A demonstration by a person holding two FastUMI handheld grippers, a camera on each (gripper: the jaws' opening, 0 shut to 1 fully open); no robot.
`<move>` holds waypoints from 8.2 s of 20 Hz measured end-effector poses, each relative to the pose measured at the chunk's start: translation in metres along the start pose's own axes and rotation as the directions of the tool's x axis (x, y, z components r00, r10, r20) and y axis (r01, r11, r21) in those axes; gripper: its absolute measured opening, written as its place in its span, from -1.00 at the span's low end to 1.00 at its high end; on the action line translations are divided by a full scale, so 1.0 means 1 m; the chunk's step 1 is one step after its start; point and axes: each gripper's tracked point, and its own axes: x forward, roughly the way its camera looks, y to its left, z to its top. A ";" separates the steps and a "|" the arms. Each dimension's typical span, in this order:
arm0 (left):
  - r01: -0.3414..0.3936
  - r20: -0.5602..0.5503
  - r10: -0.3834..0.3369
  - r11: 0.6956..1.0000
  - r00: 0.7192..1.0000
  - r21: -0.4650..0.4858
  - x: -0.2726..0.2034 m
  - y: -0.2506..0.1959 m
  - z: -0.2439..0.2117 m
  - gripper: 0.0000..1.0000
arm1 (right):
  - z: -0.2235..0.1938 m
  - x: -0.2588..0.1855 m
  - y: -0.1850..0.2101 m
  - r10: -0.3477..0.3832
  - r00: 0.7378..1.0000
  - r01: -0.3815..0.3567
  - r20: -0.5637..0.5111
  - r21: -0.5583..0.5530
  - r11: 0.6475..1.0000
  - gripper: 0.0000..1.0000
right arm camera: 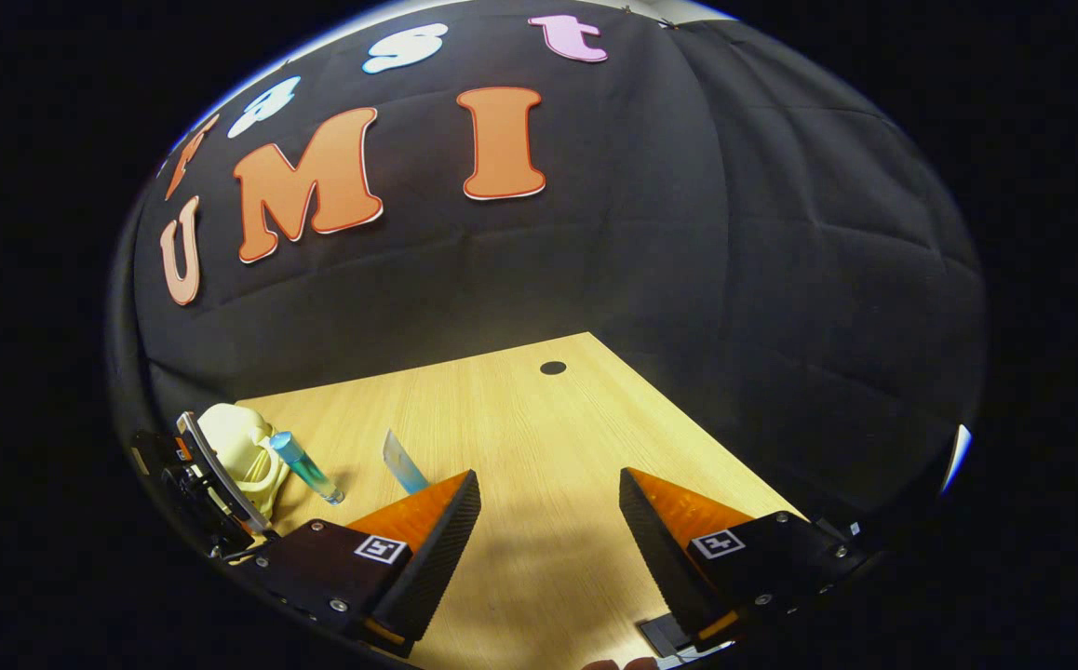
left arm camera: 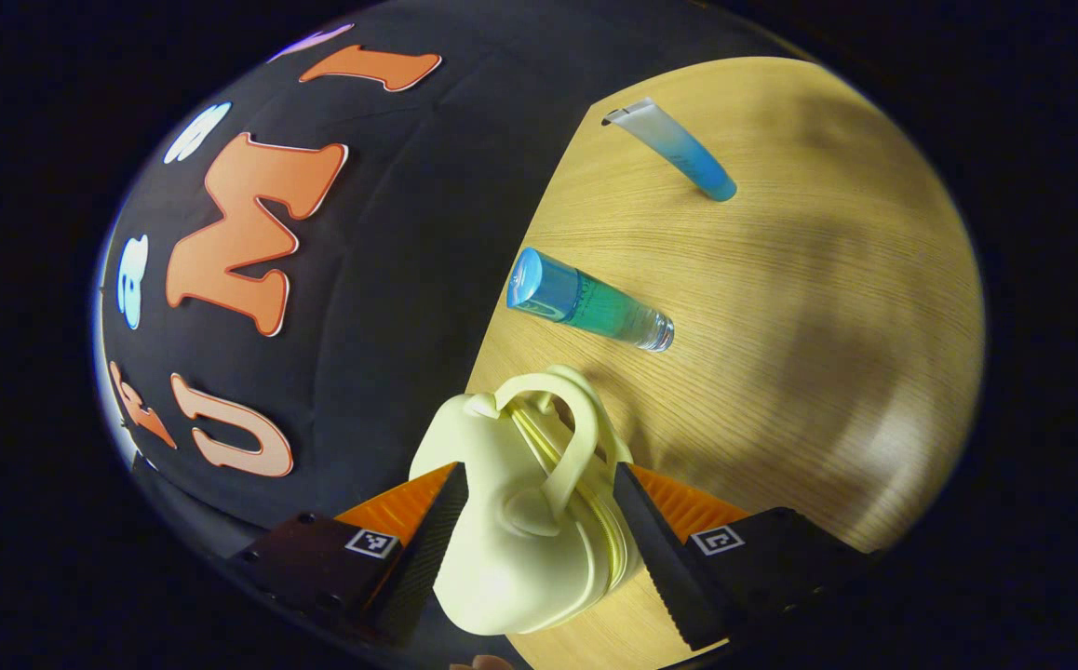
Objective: First open the suitcase, pack the skin care products into it, and then close the suitcase.
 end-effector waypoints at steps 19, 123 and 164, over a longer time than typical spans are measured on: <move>0.172 -0.129 -0.165 0.984 0.978 0.041 0.045 -0.026 0.006 -0.53 | 0.017 0.051 0.019 0.008 0.999 -0.007 -0.035 0.014 1.000 0.91; 0.314 0.288 -0.133 0.522 0.948 -0.793 0.057 -0.095 0.143 0.92 | -0.006 0.042 0.092 0.218 0.968 -0.238 -0.123 -0.178 0.955 0.91; 0.337 0.320 -0.113 0.419 0.941 -0.843 0.022 -0.052 0.131 -0.05 | -0.087 0.122 0.164 0.252 0.923 -0.326 -0.291 -0.245 0.913 0.77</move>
